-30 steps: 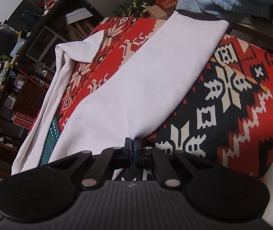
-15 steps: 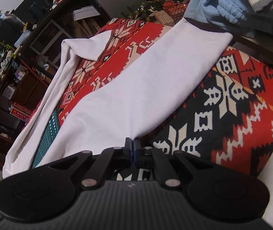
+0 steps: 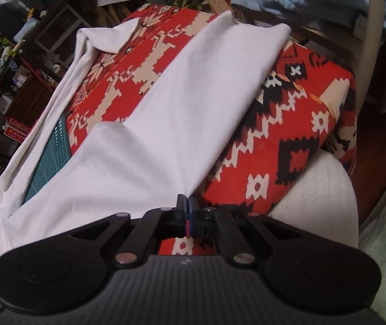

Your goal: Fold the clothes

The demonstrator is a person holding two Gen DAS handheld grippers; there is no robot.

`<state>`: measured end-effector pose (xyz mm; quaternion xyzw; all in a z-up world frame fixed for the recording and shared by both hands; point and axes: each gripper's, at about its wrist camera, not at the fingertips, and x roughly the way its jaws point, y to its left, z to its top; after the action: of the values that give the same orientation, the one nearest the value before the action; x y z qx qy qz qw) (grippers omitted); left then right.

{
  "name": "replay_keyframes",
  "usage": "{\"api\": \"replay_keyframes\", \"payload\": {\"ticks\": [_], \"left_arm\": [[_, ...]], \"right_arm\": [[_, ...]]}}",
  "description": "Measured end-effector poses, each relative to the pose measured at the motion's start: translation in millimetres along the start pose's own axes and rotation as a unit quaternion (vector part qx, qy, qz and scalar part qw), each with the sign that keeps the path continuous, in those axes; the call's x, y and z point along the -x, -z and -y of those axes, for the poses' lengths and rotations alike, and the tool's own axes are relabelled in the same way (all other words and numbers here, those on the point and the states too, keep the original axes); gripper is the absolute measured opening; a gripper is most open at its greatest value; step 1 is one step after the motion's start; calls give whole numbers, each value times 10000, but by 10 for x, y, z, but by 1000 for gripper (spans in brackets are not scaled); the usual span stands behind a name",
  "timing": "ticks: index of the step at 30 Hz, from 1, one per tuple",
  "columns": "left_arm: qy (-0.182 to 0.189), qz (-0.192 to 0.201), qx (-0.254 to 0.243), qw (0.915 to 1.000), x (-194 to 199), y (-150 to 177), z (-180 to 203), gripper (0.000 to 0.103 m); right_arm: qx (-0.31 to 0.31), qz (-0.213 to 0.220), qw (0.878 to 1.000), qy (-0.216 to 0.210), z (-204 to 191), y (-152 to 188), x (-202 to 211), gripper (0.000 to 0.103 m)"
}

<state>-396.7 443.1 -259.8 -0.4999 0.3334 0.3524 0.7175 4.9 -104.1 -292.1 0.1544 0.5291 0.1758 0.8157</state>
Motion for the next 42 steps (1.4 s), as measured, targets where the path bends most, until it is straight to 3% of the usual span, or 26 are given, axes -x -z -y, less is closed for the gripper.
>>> {"api": "replay_keyframes", "payload": {"ticks": [3, 6, 10, 16, 22, 24, 28, 34, 40, 42], "left_arm": [[0, 105, -128, 9999, 56, 5, 18, 8], [-11, 226, -155, 9996, 117, 19, 1, 17], [3, 322, -106, 9994, 171, 32, -34, 17], [47, 503, 3, 9987, 273, 57, -56, 17], [57, 491, 61, 9988, 245, 65, -44, 17], [103, 505, 55, 9987, 243, 59, -24, 17], [164, 595, -27, 9981, 276, 33, -4, 17], [130, 704, -29, 9974, 284, -63, -109, 17], [-122, 1127, -549, 9920, 416, -230, -212, 17], [-331, 1295, -834, 9875, 473, -289, -271, 24]], "right_arm": [[32, 338, 9994, 55, 73, -94, 143, 13], [77, 778, 9963, 357, 247, -362, 200, 16], [146, 1305, 9883, 775, 490, -746, 227, 25], [265, 1277, 9834, 1264, 723, -1117, -16, 26], [783, 1302, 9747, 1637, 563, -1196, -248, 24], [902, 1329, 9715, 1741, 486, -1215, -279, 2], [675, 1550, 9696, 1770, 430, -1211, -100, 1], [-187, 1809, 9699, 1617, 822, -992, 456, 1], [-351, 1729, 9702, 1660, 969, -859, 379, 2], [-385, 1707, 9701, 1681, 993, -825, 332, 3]]}}
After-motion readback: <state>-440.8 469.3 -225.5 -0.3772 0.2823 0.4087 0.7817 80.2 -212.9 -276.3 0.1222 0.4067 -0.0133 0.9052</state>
